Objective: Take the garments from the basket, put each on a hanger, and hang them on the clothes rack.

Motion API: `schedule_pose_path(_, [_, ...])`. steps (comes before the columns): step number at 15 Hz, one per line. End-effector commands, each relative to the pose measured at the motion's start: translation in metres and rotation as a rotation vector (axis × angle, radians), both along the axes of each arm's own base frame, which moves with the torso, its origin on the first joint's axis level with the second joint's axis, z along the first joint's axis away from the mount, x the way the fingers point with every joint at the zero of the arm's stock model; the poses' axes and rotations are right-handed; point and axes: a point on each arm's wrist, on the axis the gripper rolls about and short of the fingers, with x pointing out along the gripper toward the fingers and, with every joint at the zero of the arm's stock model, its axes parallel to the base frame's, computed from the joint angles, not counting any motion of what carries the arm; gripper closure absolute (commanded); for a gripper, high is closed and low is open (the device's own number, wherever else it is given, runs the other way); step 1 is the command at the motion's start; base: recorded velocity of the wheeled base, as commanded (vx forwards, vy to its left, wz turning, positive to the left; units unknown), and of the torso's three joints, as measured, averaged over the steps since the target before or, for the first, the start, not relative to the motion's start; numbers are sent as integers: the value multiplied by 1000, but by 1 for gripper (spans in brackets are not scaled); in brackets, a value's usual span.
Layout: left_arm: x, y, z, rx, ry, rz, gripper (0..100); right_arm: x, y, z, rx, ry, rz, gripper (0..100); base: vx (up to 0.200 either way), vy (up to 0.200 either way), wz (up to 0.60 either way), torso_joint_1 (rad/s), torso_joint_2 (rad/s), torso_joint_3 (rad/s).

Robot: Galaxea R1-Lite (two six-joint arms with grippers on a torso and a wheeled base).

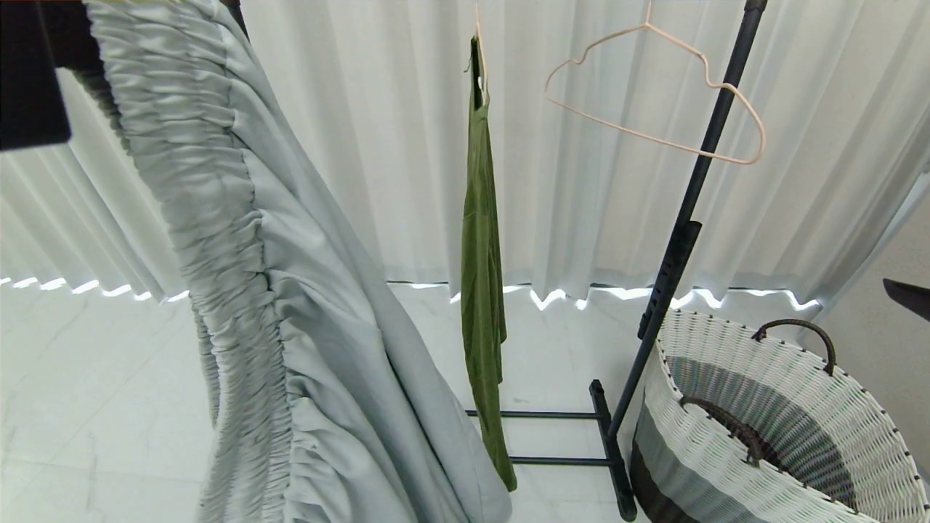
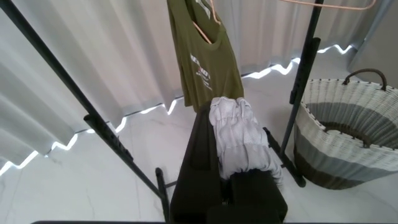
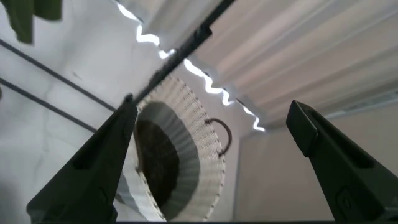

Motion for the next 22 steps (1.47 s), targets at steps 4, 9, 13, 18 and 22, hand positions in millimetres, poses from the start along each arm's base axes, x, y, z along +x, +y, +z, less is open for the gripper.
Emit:
schedule_pose_path(4, [-5,9,3,34,-33,-3,100,-18,-25,-17,-84,-25,-59,0,0,0,0,0,0,0])
schedule_pose_path(9, [-7,15,-3,52,-28,37,100,-23,-29,-22,-15,-63,-67,0,0,0,0,0,0,0])
schedule_pose_path(13, [-8,17,-8,65,-22,36,100,-27,-32,-21,13,-76,-71,0,0,0,0,118,-328,-204])
schedule_pose_path(18, [-10,22,-11,73,-23,37,100,-28,-33,-21,17,-80,-71,0,0,0,0,185,-458,-275])
schedule_pose_path(22, [-11,23,-10,73,-27,35,100,-27,-32,-21,17,-80,-71,0,0,0,0,221,-492,-283])
